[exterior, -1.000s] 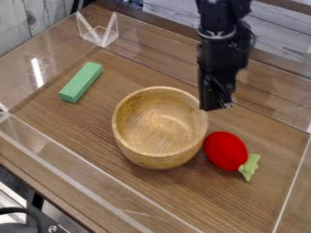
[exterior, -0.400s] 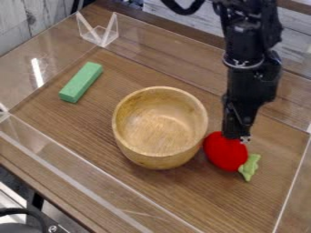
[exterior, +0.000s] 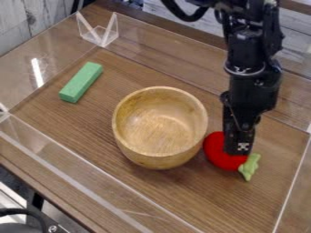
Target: Move the red object to the right side of the table
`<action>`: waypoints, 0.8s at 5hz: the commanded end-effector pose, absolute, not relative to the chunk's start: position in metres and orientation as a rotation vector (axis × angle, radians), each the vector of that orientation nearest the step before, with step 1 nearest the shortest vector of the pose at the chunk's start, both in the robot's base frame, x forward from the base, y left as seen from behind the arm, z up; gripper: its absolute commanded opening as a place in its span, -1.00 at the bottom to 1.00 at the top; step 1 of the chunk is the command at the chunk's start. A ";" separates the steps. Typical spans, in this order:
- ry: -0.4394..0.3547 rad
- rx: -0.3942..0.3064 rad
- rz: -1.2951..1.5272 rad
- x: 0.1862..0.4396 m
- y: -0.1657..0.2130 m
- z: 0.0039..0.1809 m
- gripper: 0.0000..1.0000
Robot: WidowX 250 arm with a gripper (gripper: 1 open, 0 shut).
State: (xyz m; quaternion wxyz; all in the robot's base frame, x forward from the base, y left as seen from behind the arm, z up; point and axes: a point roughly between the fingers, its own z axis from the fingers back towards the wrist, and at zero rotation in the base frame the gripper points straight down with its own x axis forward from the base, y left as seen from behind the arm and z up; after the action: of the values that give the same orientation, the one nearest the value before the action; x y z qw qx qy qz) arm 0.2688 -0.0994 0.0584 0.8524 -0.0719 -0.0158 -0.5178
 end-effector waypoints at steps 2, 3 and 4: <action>-0.026 -0.144 -1.133 0.273 -0.103 0.064 1.00; -0.008 -0.143 -1.141 0.274 -0.103 0.062 1.00; -0.014 -0.137 -1.124 0.272 -0.103 0.068 1.00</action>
State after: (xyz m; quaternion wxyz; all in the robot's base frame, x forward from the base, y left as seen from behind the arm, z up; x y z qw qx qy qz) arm 0.2653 -0.0985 0.0512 0.8475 -0.0746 0.0233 -0.5250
